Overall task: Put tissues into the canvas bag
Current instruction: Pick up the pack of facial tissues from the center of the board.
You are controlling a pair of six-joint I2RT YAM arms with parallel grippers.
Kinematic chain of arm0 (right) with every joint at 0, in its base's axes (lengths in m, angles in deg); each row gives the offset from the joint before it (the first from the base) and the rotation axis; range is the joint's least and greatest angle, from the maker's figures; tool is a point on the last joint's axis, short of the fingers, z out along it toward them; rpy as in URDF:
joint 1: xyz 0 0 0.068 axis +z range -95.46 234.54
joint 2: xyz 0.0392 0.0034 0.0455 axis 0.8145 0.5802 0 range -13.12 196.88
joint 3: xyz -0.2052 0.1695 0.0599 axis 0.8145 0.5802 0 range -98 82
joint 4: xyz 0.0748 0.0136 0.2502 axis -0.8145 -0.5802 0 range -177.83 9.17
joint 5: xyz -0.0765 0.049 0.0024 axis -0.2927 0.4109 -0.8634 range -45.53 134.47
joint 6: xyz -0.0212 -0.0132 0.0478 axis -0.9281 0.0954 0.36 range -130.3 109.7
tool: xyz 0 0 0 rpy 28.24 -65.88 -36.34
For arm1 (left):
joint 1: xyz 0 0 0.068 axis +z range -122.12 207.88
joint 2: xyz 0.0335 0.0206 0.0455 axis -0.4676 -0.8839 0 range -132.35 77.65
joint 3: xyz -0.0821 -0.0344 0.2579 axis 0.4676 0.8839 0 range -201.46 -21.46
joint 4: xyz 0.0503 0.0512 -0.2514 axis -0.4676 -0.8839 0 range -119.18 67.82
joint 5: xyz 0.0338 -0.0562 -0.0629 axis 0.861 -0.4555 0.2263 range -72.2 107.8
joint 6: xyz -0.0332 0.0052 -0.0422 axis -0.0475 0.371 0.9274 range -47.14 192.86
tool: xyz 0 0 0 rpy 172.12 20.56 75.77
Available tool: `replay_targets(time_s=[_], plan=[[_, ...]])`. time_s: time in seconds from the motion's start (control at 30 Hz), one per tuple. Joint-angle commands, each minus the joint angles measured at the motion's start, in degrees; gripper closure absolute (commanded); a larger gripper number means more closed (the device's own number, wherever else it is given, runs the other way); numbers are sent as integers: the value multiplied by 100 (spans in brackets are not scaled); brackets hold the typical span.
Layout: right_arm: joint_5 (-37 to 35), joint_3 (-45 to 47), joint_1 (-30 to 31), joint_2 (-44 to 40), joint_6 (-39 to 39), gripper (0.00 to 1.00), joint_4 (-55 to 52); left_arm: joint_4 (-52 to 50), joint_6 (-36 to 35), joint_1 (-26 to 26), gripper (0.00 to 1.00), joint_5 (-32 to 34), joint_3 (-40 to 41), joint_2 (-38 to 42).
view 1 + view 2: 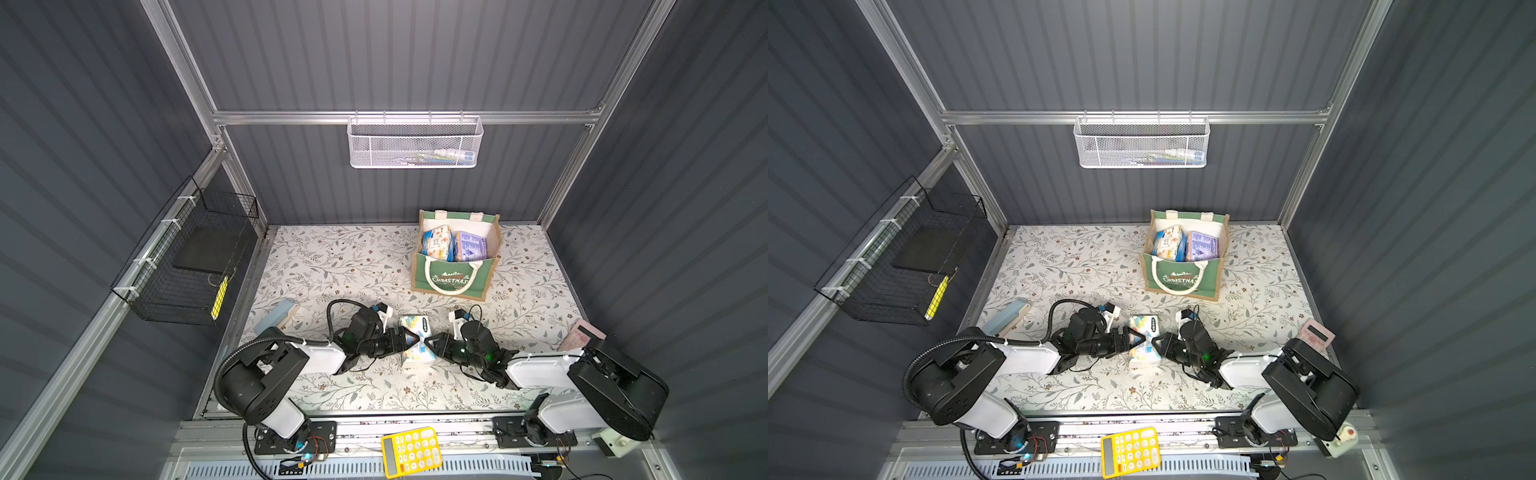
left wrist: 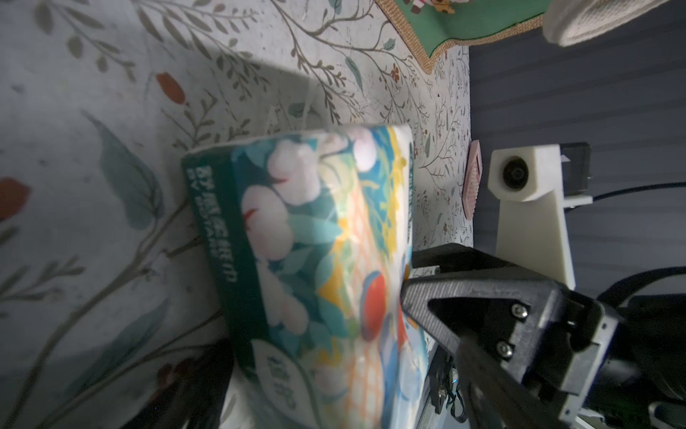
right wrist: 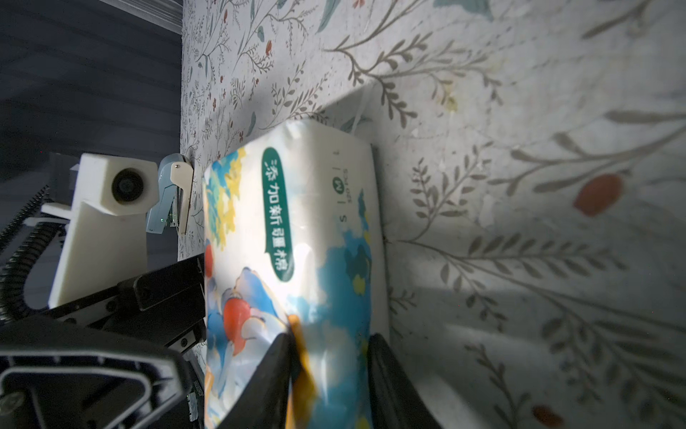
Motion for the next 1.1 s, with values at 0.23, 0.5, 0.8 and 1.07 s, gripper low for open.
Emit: replay_targets(time_s=[0.23,0.5,0.8,1.07], plan=[[-135,320,-27,107,100,65,-114,1027,653,-334,8,-33,153,-694],[-135,417,-27,-108,91,62,-1,1861,947,-353,21,86,274,-889],[-316,369,-36,-819,-162,44,-494,1586,766,-348,39,227,160,-636],[-881,-106,-70,-2498,-1118,7,-2232,1555,687,-353,55,202,-27,-433]])
